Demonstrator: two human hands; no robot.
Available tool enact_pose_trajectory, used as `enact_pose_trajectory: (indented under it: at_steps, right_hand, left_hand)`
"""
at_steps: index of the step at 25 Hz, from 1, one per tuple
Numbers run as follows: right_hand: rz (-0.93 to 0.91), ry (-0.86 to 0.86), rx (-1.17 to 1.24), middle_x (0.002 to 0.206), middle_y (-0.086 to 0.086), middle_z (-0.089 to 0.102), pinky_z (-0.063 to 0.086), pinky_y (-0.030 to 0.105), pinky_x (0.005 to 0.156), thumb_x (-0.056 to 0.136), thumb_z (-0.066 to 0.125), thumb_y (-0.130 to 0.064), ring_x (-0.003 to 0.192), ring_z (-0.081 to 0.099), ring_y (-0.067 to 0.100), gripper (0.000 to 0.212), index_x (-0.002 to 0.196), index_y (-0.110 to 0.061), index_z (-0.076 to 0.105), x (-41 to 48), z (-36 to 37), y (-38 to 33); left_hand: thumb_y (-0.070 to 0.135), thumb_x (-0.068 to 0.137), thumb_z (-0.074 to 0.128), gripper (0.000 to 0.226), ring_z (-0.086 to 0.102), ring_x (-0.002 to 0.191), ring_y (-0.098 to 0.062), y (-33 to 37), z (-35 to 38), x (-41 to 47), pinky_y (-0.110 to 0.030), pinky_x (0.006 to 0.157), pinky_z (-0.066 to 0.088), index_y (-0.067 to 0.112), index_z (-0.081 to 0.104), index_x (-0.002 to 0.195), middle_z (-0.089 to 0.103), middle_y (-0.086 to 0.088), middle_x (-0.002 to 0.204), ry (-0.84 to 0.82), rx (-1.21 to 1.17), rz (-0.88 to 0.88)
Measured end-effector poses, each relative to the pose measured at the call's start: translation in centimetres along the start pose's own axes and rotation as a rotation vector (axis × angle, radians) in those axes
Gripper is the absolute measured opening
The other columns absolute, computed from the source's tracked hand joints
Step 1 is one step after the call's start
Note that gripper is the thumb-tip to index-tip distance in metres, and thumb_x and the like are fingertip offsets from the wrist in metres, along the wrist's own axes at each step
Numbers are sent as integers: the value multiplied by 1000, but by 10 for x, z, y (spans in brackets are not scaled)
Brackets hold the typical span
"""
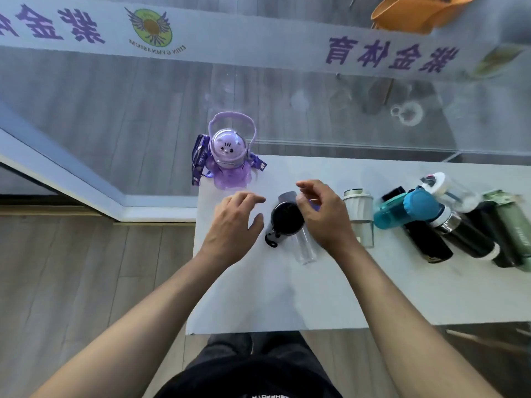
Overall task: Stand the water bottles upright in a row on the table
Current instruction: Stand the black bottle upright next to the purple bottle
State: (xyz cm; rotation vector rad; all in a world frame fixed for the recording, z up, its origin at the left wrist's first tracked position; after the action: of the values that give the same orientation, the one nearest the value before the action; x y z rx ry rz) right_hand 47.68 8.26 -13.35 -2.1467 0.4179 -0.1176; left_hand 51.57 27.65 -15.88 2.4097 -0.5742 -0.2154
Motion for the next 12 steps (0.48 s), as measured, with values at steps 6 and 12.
enact_pose_trajectory:
  at_steps: [6,12]
  right_hand:
    - [-129,-97,-240,129,-1,59,43,33,107,82,70,-32,121,54,17,57,136,-22,54,-43,11,16]
    - [-129,-187,-412,137,0,55,46,41,103,73,77,-36,121,55,25,82,147,-27,42,-28,21,28]
  left_hand:
    - [29,88,55,35,51,120,-25,1,19,-34,-37,99,35,25,60,122,58,2,128,-19,187,66]
    - [30,89,57,33,52,120,-24,-1,16,-52,-38,100,36,28,59,122,58,4,129,3,233,-32]
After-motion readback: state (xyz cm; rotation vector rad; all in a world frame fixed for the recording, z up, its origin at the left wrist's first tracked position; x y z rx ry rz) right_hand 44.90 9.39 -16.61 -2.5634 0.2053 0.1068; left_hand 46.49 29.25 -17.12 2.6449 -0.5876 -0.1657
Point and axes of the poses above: each hand's wrist, its own x-axis towards the middle knuckle, its own z-axis out of the palm, y = z × x, the point moved 4 cm from there along x, towards the middle knuckle
